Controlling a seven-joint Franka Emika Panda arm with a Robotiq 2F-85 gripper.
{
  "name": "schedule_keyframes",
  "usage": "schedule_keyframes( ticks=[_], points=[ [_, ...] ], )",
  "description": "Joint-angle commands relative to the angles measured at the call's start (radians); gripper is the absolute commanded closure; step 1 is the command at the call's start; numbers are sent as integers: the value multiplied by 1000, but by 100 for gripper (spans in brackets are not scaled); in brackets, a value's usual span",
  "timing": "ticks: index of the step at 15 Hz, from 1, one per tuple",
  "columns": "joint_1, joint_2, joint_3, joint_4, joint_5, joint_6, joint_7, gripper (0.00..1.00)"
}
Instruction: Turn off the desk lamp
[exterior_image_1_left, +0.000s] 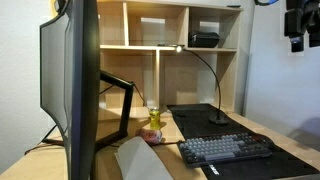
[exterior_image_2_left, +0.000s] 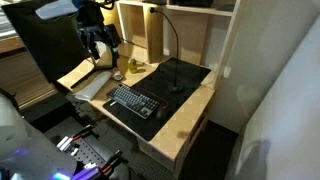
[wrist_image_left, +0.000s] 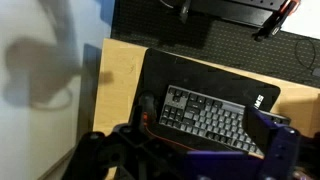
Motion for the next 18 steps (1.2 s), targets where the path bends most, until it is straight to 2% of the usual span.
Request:
schedule_keyframes(
  ticks=[1, 3, 5, 8, 11, 12, 13, 16, 17, 18],
  points=[
    [14, 1, -10, 3, -6, -5, 7, 0],
    [14, 1, -10, 3, -6, -5, 7, 0],
    [27, 123, 40, 25, 22, 22, 94, 0],
    [80, 273, 81, 82, 201, 73, 239, 0],
    [85, 461, 131, 196, 331, 161, 422, 0],
    [85, 479, 135, 222, 362, 177, 463, 0],
    [87, 383, 132, 129, 313, 169, 402, 0],
    [88, 480, 138, 211, 341, 179, 456, 0],
    [80, 521, 151, 227, 301, 169, 504, 0],
    [73, 600, 142, 270, 357, 156, 567, 0]
  ],
)
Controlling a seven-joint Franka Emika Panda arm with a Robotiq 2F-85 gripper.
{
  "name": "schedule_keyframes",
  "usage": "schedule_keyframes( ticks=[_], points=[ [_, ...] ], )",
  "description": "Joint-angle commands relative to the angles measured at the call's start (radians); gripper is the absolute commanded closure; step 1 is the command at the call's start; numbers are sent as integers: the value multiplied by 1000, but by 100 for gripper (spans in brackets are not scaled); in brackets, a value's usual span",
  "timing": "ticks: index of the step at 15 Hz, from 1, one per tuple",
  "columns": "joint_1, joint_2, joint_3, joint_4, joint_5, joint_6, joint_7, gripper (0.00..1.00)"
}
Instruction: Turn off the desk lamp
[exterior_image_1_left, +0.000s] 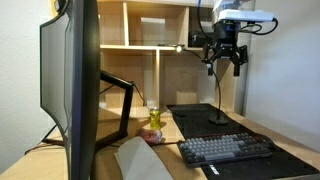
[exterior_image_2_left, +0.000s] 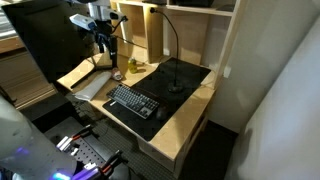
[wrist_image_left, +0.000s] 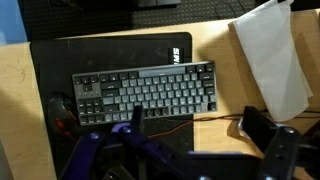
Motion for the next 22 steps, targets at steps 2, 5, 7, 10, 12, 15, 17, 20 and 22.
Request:
schedule_keyframes(
  ticks=[2, 5, 7, 10, 12, 15, 17, 20, 22],
  points=[
    [-10, 206, -16, 96, 136, 25, 82, 0],
    [-31, 327, -44, 165, 218, 73, 145, 0],
    [-14, 275, -37, 109, 174, 75, 123, 0],
    [-11, 274, -33, 111, 173, 74, 123, 0],
    [-15, 326, -37, 149, 184, 74, 197, 0],
    [-39, 468, -64, 263, 325, 91, 215, 0],
    [-53, 543, -81, 337, 408, 100, 230, 0],
    [-52, 537, -92, 323, 427, 101, 232, 0],
    [-66, 591, -101, 379, 463, 100, 241, 0]
  ],
)
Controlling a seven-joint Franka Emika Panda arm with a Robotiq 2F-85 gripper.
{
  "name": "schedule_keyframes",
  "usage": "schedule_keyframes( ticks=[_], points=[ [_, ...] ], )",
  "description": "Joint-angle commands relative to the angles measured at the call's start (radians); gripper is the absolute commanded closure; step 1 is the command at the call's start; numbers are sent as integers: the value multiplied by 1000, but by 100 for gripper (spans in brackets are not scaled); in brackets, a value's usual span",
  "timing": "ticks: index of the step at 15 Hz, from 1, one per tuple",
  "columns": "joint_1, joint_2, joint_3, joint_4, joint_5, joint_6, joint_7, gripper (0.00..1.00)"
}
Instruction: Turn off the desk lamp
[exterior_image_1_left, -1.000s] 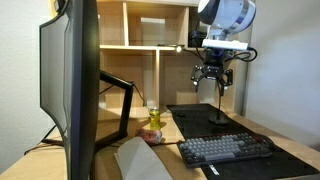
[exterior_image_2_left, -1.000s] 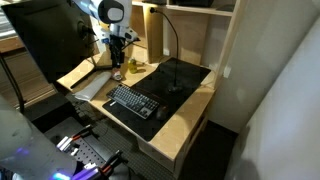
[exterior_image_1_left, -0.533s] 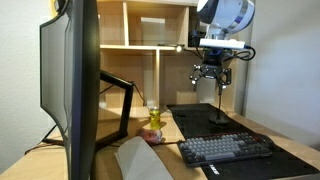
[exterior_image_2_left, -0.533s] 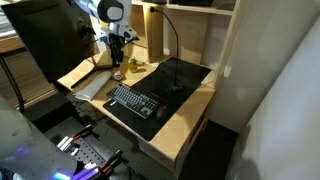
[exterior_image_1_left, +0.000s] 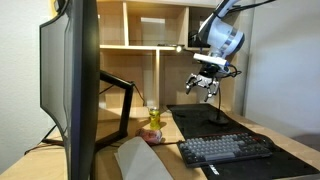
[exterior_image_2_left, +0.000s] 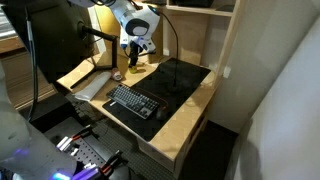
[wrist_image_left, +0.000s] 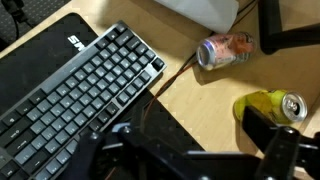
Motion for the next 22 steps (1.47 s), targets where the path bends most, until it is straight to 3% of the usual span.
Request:
schedule_keyframes(
  ticks=[1, 3, 10, 11, 17, 22],
  points=[
    [0, 8, -2, 11, 2, -2, 4, 0],
    [5, 43, -8, 41, -15, -15, 44, 0],
    [-28, 273, -12, 234, 251, 149, 223, 0],
    [-15, 214, -18, 161, 202, 128, 180, 0],
    [-9, 262, -23, 204, 213, 140, 222, 0],
    [-30, 394, 6, 352, 434, 246, 326, 0]
  ],
)
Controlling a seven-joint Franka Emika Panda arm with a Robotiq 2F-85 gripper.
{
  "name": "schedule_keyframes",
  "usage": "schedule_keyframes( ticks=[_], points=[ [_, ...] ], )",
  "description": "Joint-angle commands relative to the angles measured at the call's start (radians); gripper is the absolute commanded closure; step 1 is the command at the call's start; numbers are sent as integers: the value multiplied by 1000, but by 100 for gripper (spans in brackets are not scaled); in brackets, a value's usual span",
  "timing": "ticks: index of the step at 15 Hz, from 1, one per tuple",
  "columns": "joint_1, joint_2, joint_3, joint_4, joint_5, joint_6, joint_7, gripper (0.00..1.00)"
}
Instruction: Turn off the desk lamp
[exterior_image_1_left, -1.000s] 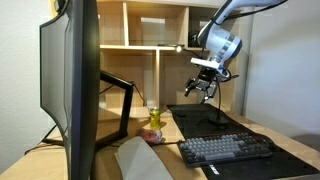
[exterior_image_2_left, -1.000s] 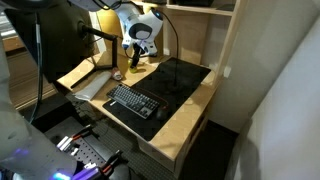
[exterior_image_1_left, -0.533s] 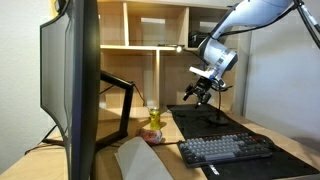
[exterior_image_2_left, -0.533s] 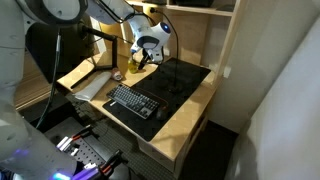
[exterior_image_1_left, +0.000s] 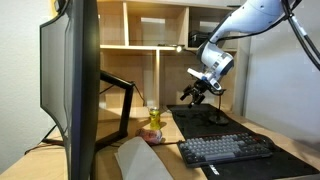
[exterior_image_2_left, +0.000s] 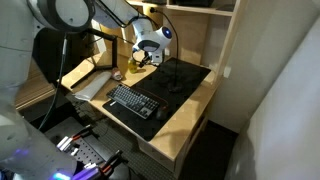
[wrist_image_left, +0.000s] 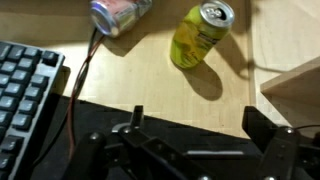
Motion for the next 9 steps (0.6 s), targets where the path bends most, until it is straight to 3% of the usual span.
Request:
schedule_keyframes(
  ticks=[1, 4, 5, 9],
  points=[
    [-16, 136, 11, 172, 117, 87, 66, 0],
    [-16, 183, 16, 232, 200, 197, 128, 0],
    [-6, 135, 4, 164, 148, 158, 95, 0],
    [-9, 175, 7, 217, 173, 185, 126, 0]
  ],
)
